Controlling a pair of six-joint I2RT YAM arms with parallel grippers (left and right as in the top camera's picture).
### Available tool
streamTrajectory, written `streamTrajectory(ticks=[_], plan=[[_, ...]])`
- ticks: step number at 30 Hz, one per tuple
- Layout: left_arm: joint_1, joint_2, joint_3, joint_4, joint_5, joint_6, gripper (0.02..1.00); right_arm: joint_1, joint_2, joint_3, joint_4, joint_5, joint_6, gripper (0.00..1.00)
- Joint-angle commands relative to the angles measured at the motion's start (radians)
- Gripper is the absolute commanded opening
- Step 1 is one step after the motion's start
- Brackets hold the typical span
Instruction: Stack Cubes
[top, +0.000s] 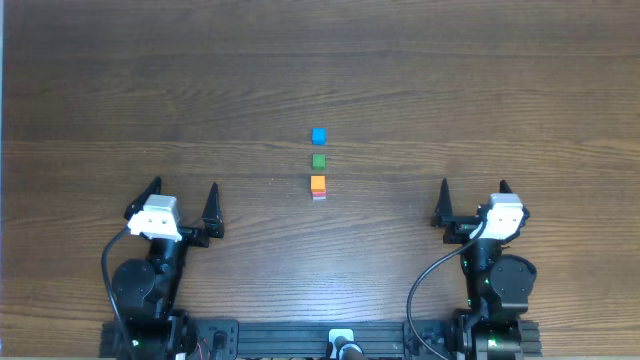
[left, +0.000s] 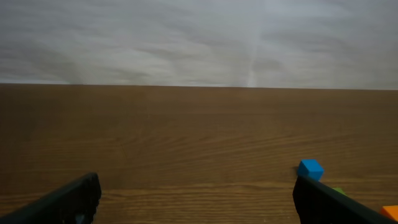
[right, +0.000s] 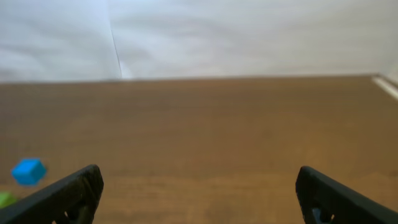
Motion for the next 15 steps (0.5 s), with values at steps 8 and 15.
streamTrajectory(ticks=[8, 15], plan=[[0.005, -0.008, -0.005, 0.0, 0.013, 0.015, 0.998, 0.007, -0.009, 0.05, 0.249, -0.316, 0.101, 0.991], [0.005, -0.008, -0.005, 0.0, 0.013, 0.015, 1.0, 0.007, 0.05, 0.275, 0.241, -0.33, 0.1, 0.993]])
